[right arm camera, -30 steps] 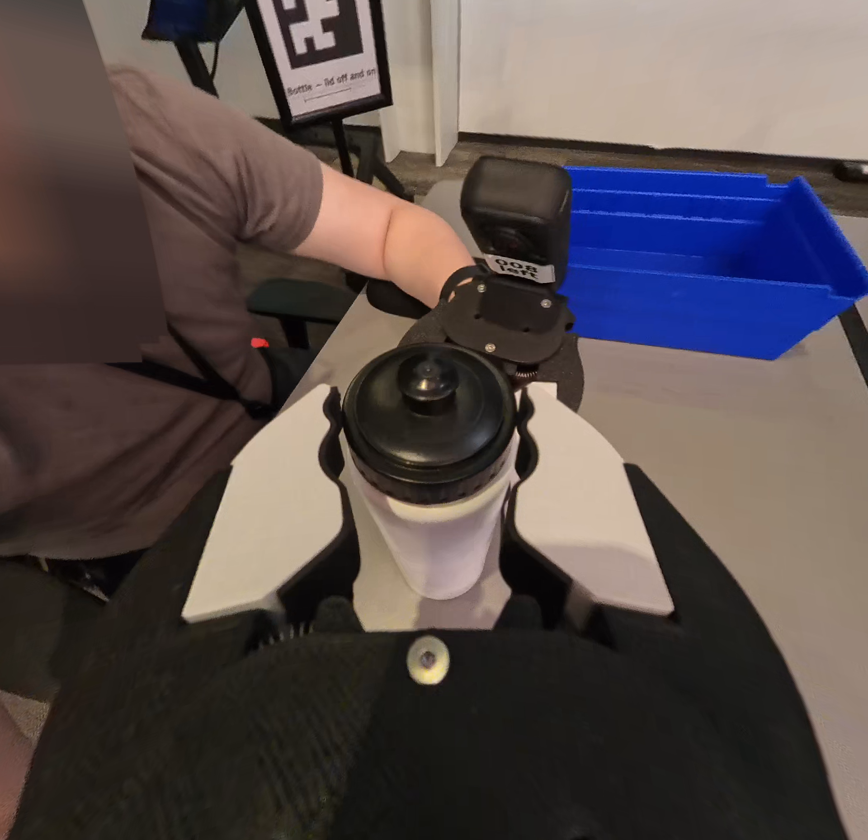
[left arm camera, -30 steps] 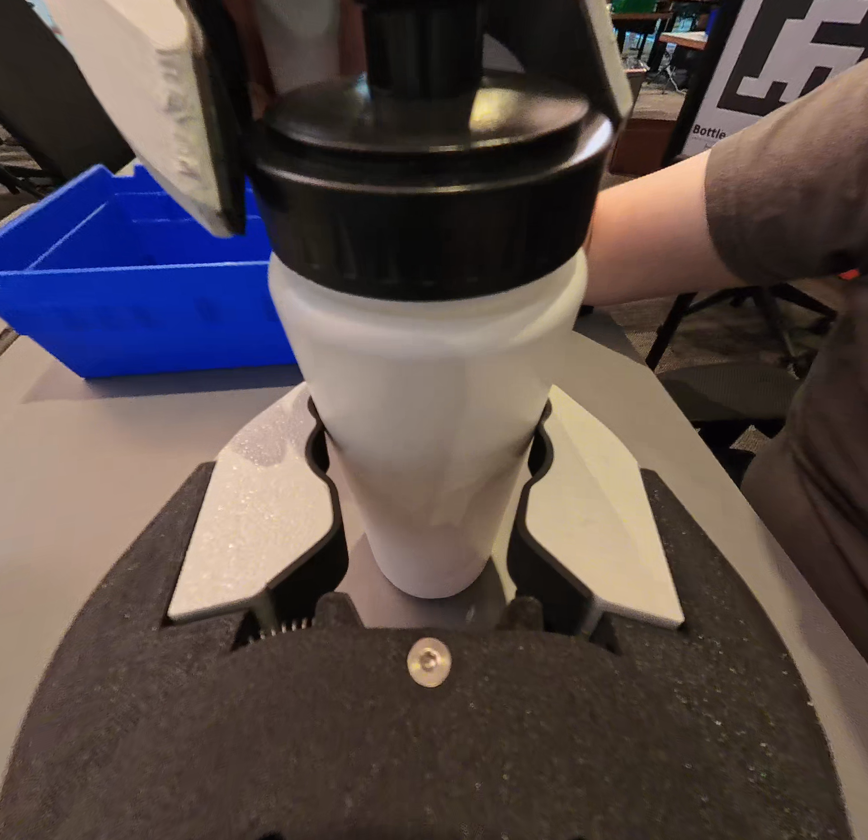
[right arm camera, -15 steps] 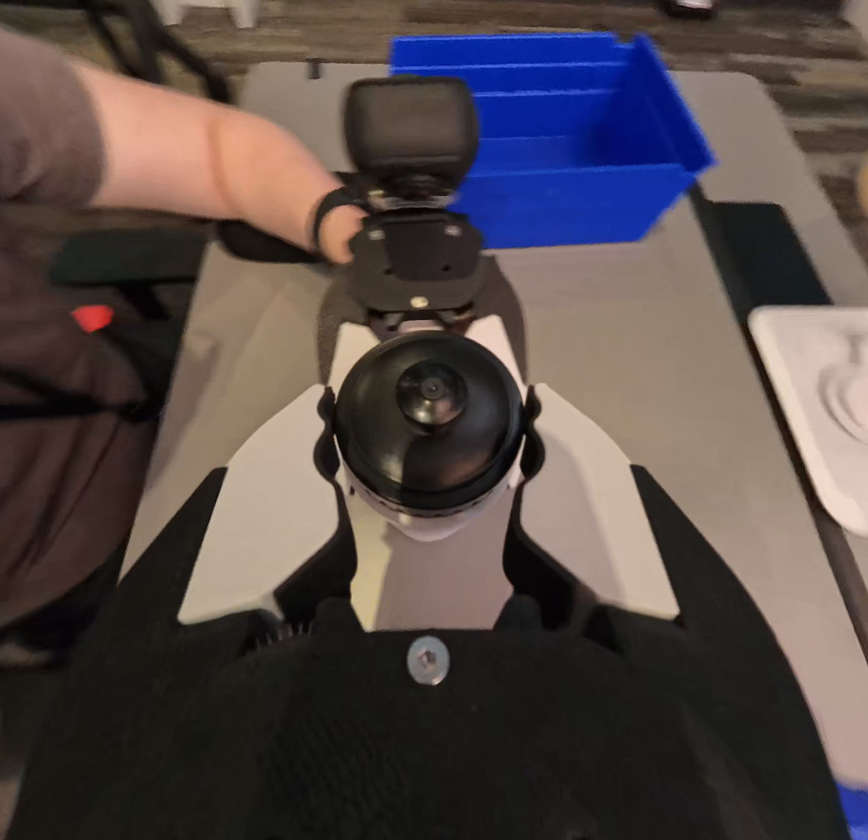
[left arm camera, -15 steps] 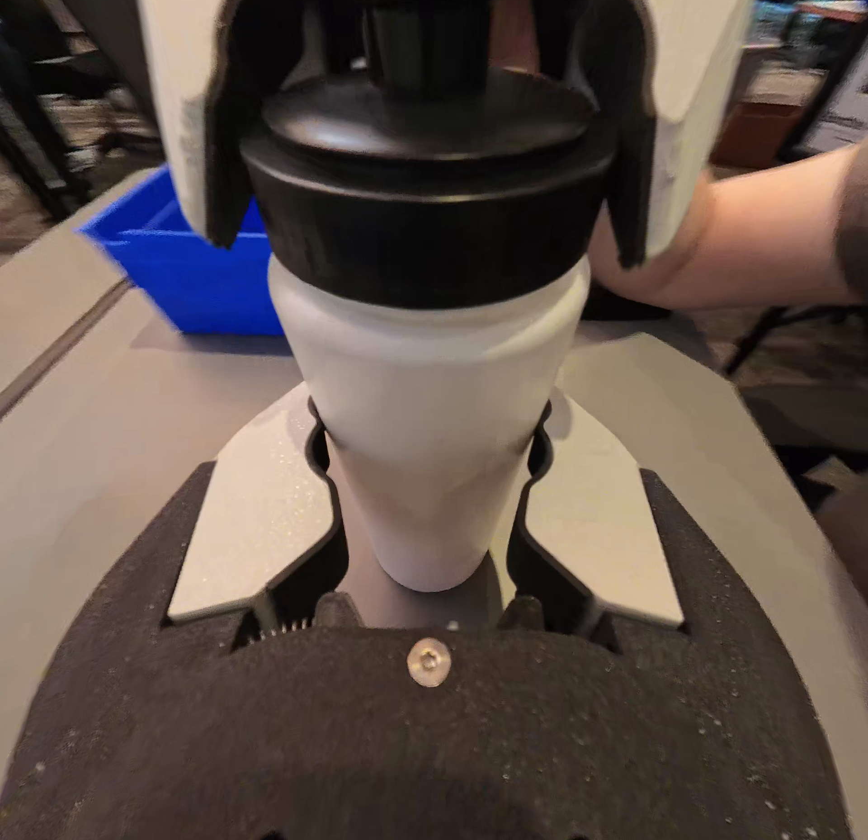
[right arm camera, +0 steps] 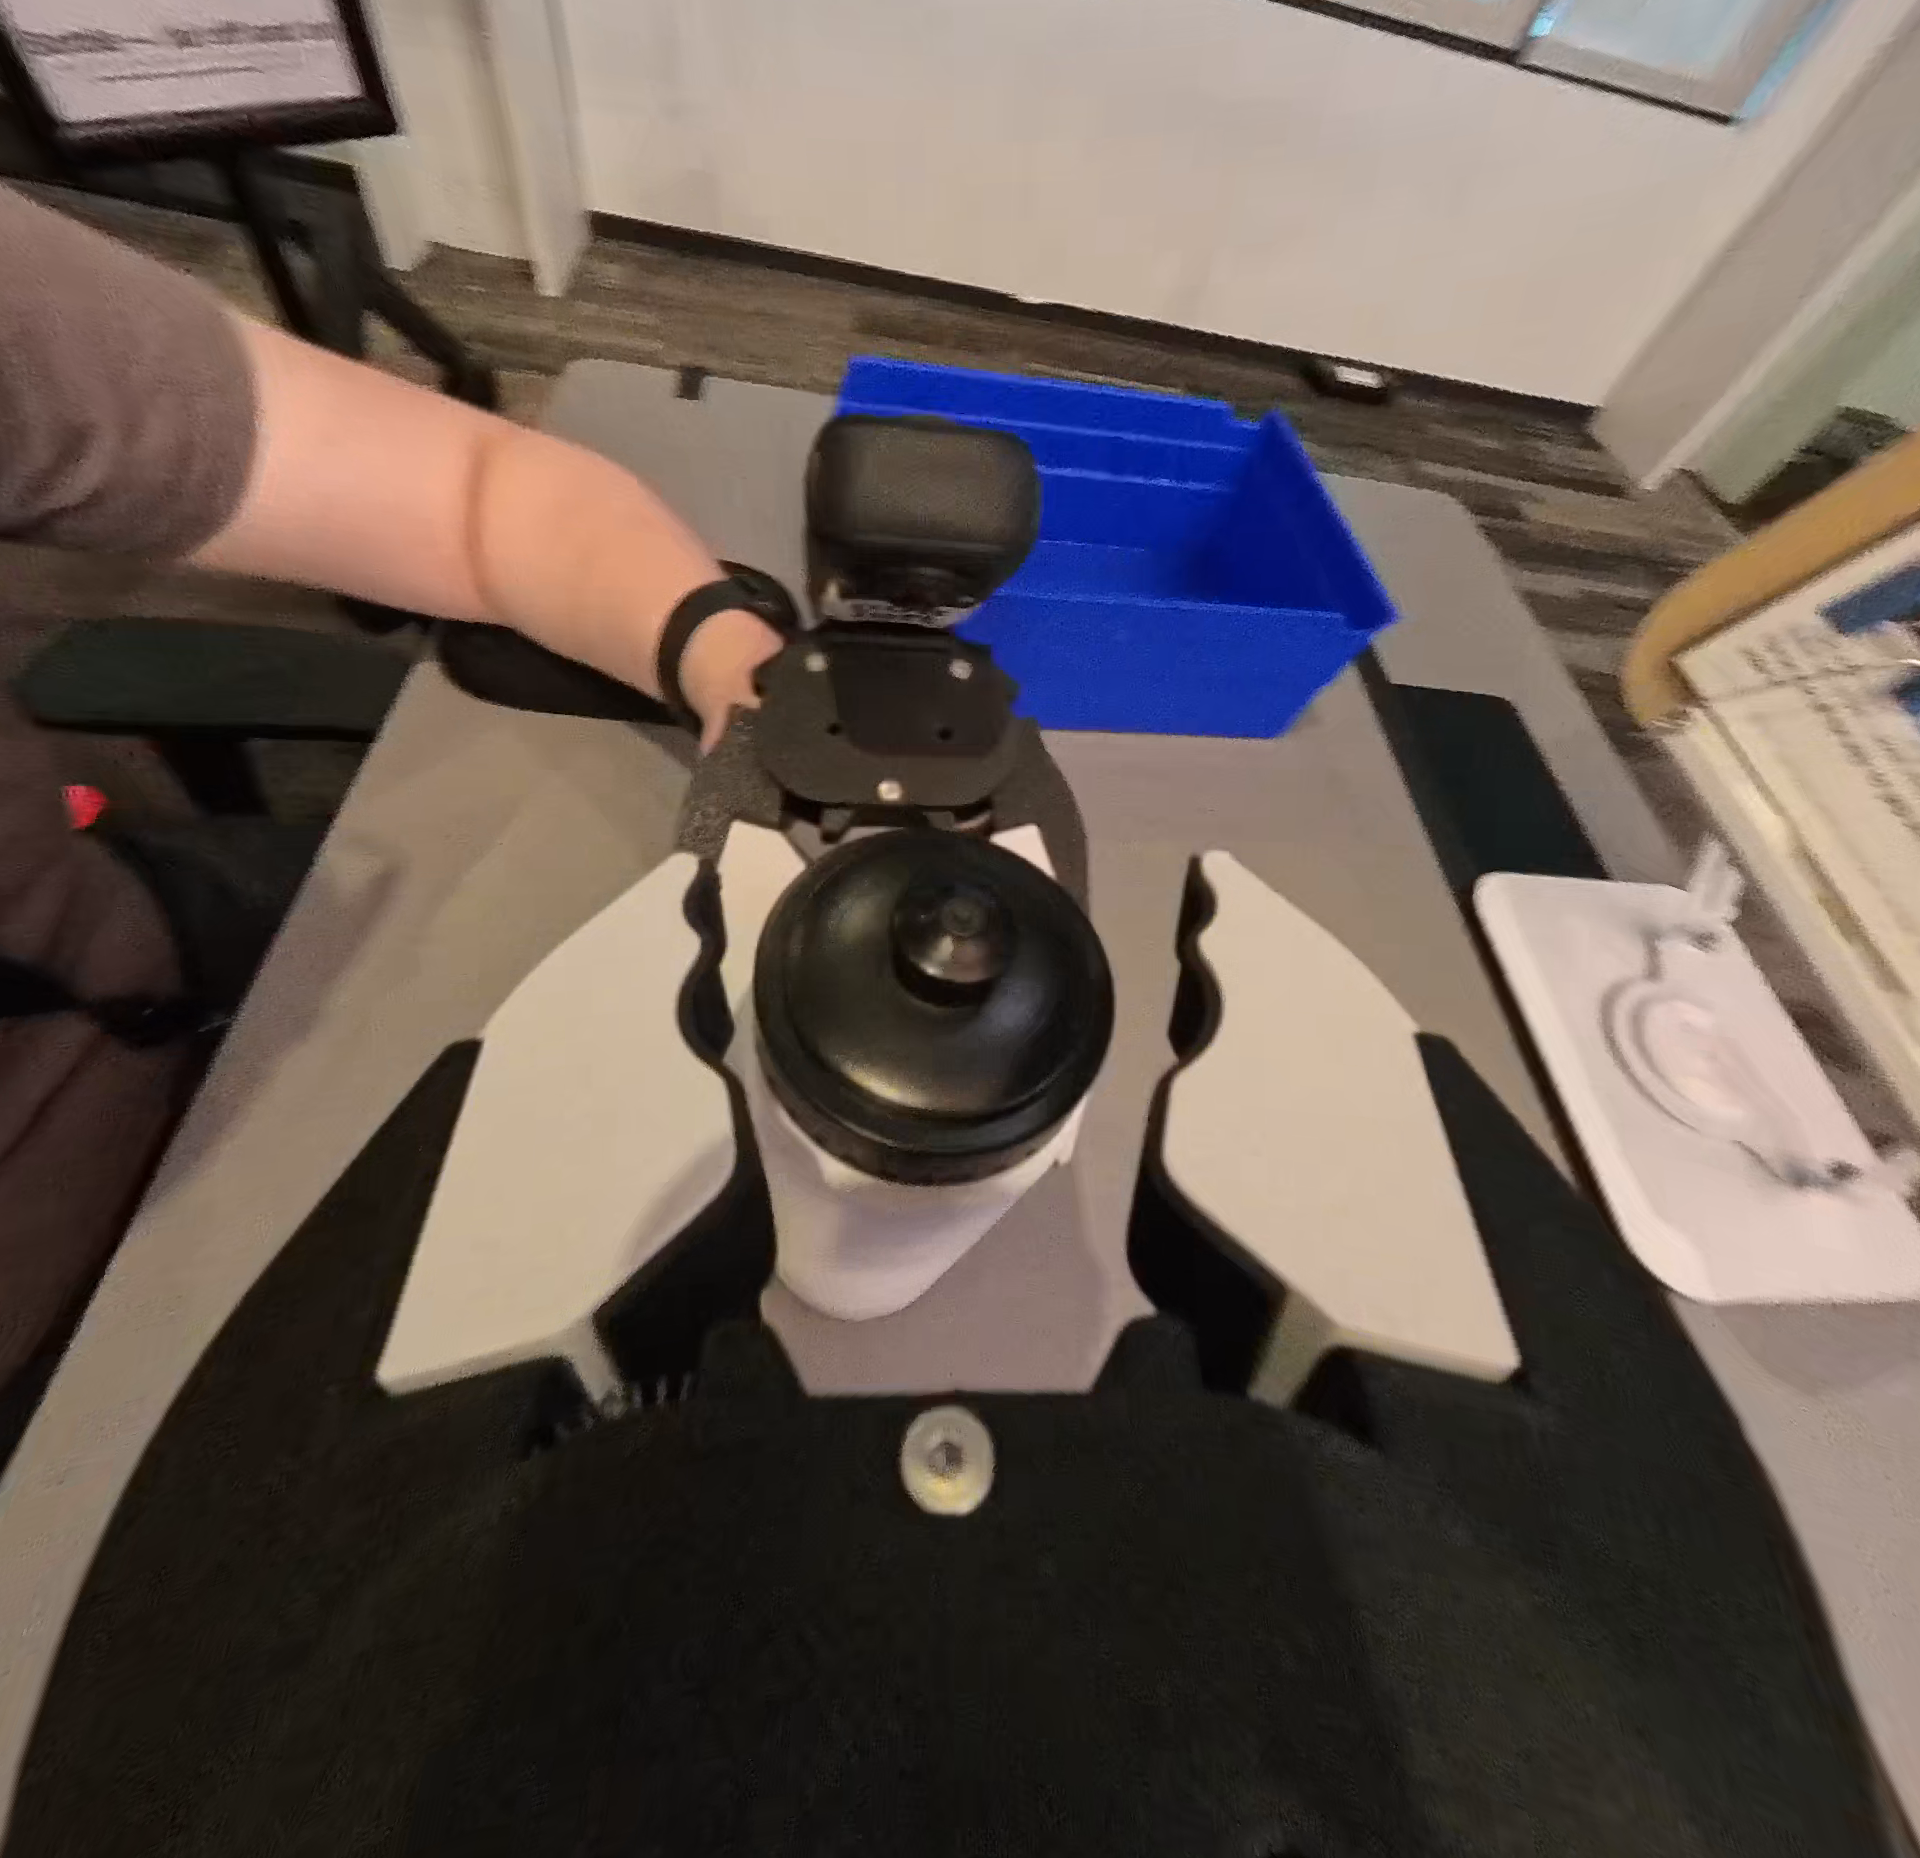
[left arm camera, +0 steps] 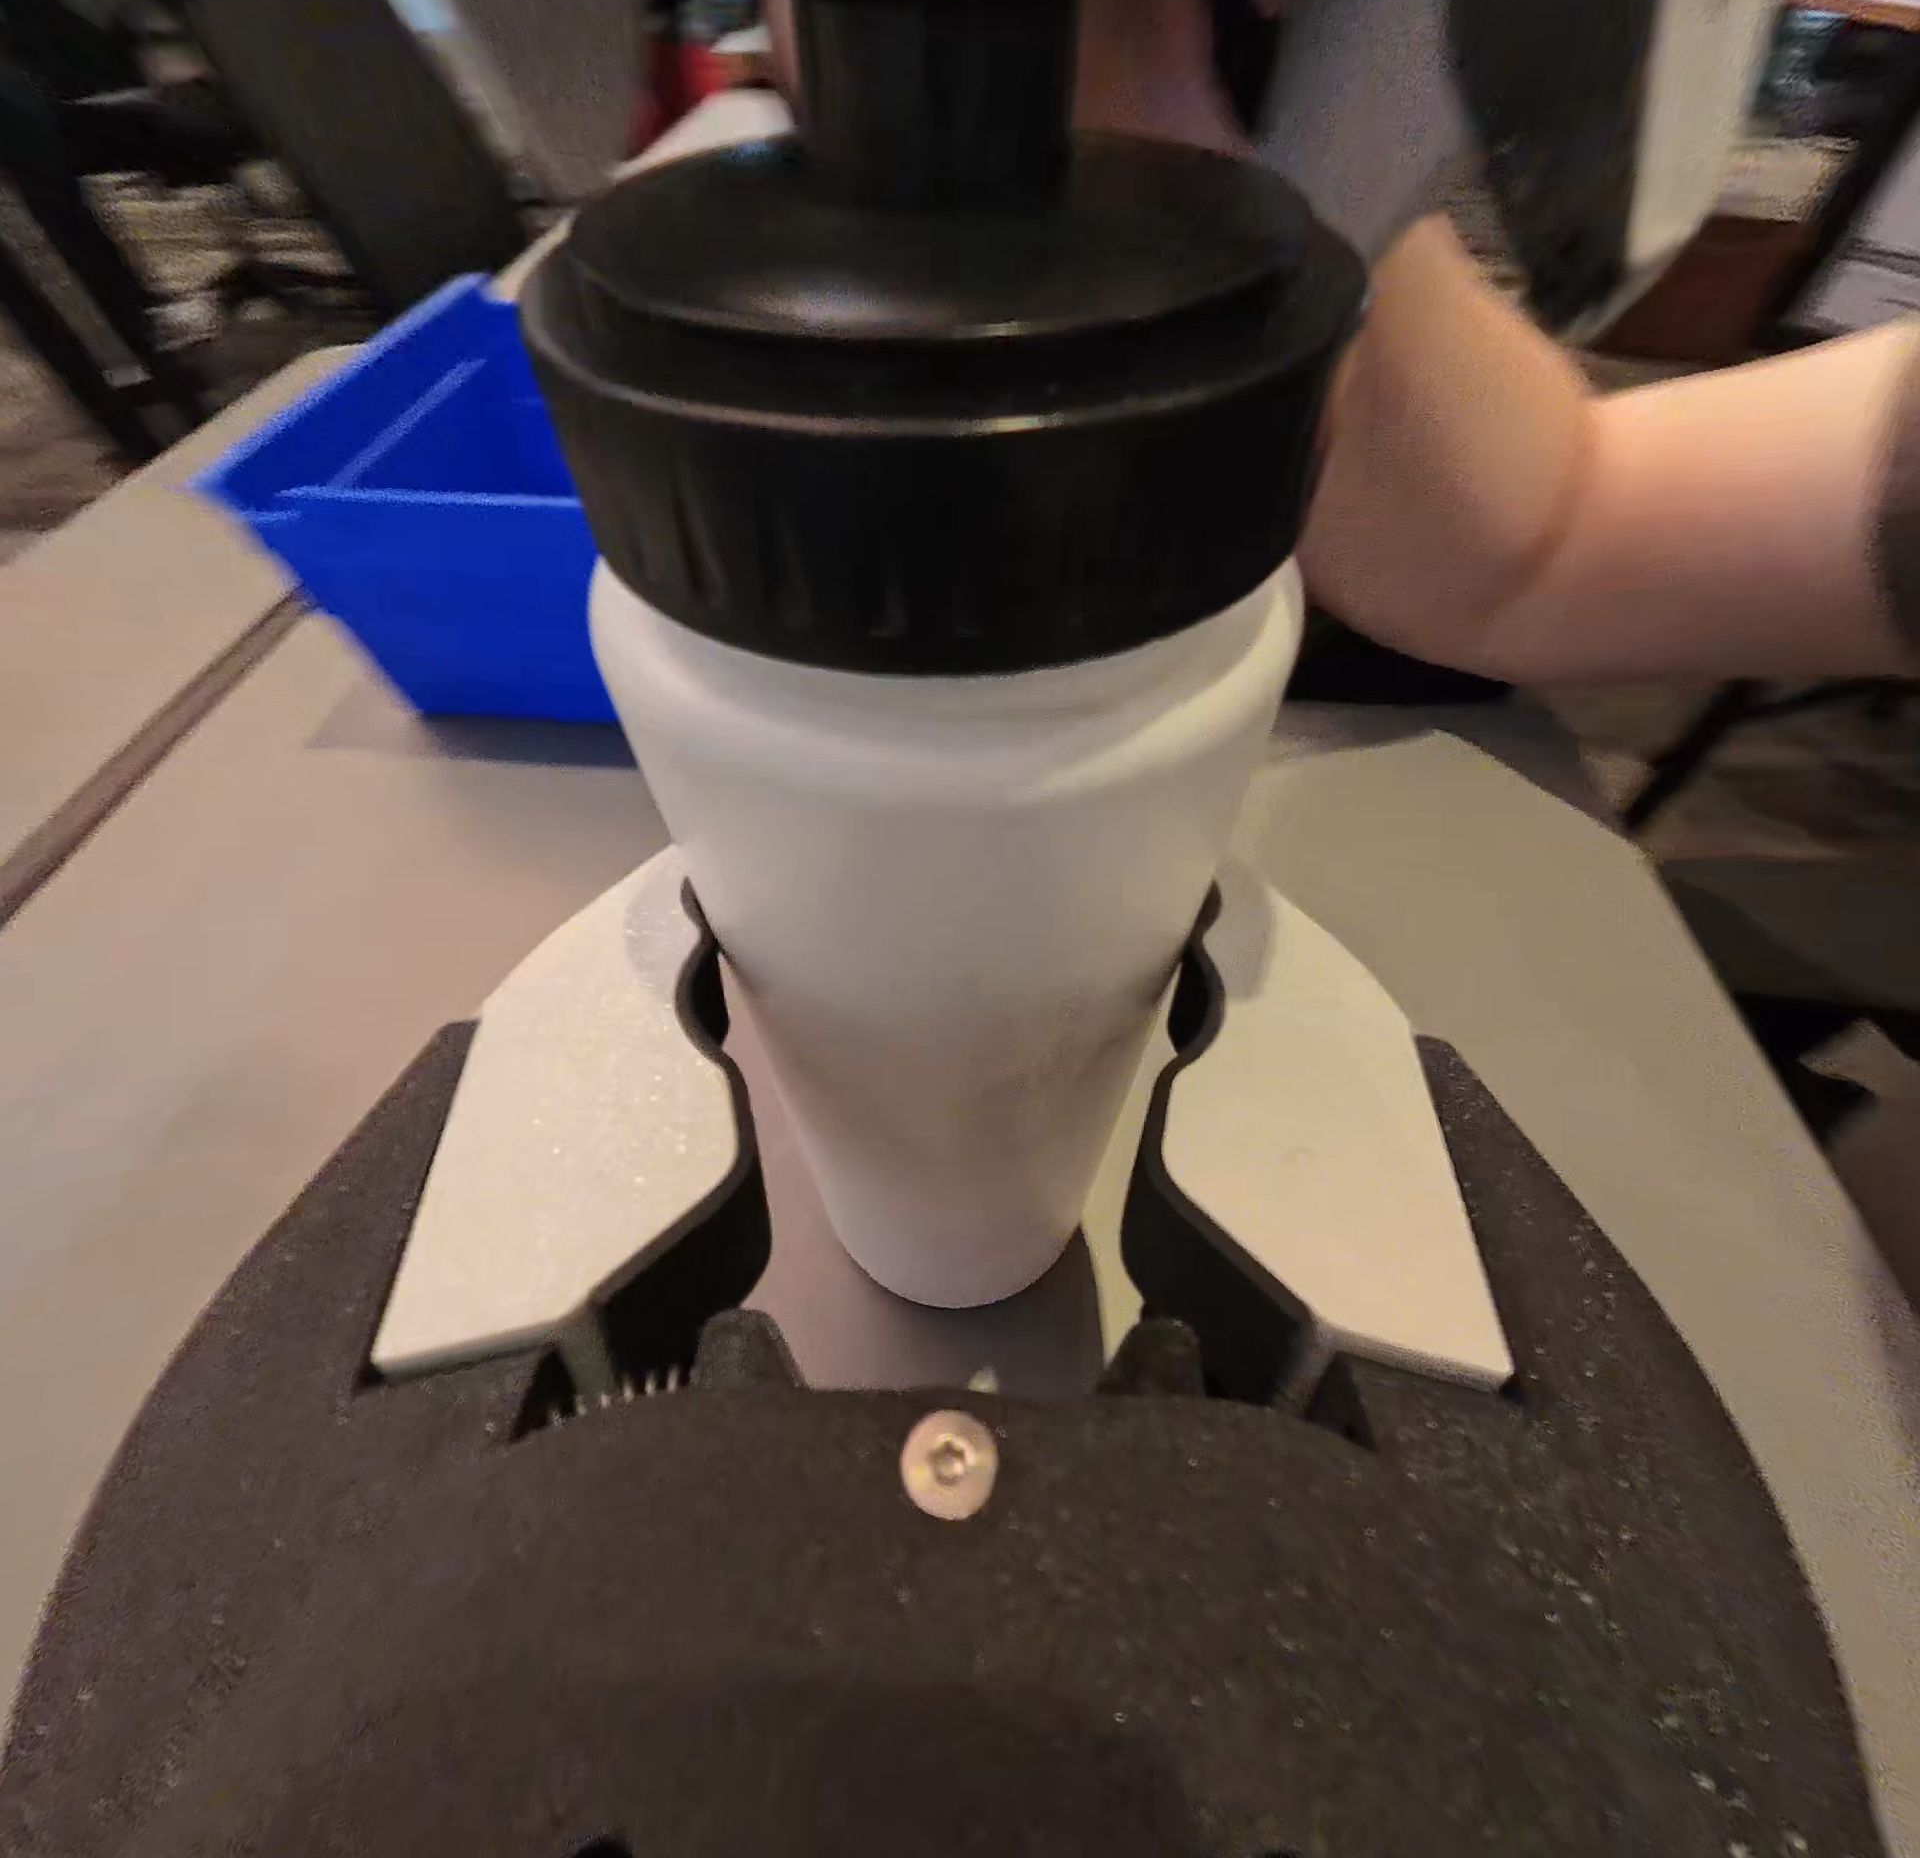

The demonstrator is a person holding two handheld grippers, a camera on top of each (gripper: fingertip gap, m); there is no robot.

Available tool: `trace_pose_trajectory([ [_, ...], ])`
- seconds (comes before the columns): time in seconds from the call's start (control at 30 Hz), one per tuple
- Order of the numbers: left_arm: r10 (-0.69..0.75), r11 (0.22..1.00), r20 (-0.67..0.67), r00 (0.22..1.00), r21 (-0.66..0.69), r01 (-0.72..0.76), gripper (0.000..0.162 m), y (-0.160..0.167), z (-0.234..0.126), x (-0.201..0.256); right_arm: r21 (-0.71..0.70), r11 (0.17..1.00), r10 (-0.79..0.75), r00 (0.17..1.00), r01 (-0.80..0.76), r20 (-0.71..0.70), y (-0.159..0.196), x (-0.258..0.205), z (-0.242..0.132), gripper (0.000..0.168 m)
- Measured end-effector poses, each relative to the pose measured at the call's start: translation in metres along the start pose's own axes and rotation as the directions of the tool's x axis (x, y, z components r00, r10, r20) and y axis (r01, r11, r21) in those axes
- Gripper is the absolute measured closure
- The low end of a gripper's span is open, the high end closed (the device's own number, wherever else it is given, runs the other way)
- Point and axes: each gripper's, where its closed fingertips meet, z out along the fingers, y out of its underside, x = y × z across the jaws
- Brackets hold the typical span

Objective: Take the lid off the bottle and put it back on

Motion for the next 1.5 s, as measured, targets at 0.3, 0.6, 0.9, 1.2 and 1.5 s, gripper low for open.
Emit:
trace_pose_trajectory([
  [0.3, -0.005, 1.000, 0.063, 0.998, 0.000, 0.005, 0.077, 0.002, -0.005, -0.013, -0.116, 0.968, 0.231, 0.972, -0.224, 0.053, 0.019, 0.002, 0.012, 0.094],
  [0.6, 0.120, 0.992, -0.351, 0.929, 0.021, -0.121, 0.077, 0.001, -0.003, 0.069, 0.086, 0.996, -0.045, 0.833, -0.003, 0.552, 0.006, -0.076, -0.008, 0.094],
  [0.9, -0.013, 1.000, 0.008, 1.000, -0.021, 0.013, 0.077, 0.002, -0.003, -0.003, -0.107, 0.991, 0.075, 0.997, -0.077, -0.026, 0.008, -0.003, 0.006, 0.080],
  [1.2, 0.085, 0.996, -0.153, 0.985, -0.021, -0.089, 0.077, 0.001, 0.001, 0.033, -0.071, 0.992, -0.084, 0.956, 0.108, 0.281, 0.015, -0.047, -0.004, 0.093],
  [1.5, 0.057, 0.997, -0.155, 0.986, -0.046, -0.065, 0.077, 0.002, 0.001, 0.032, -0.037, 0.999, 0.041, 0.976, -0.034, 0.216, 0.007, -0.031, 0.001, 0.078],
])
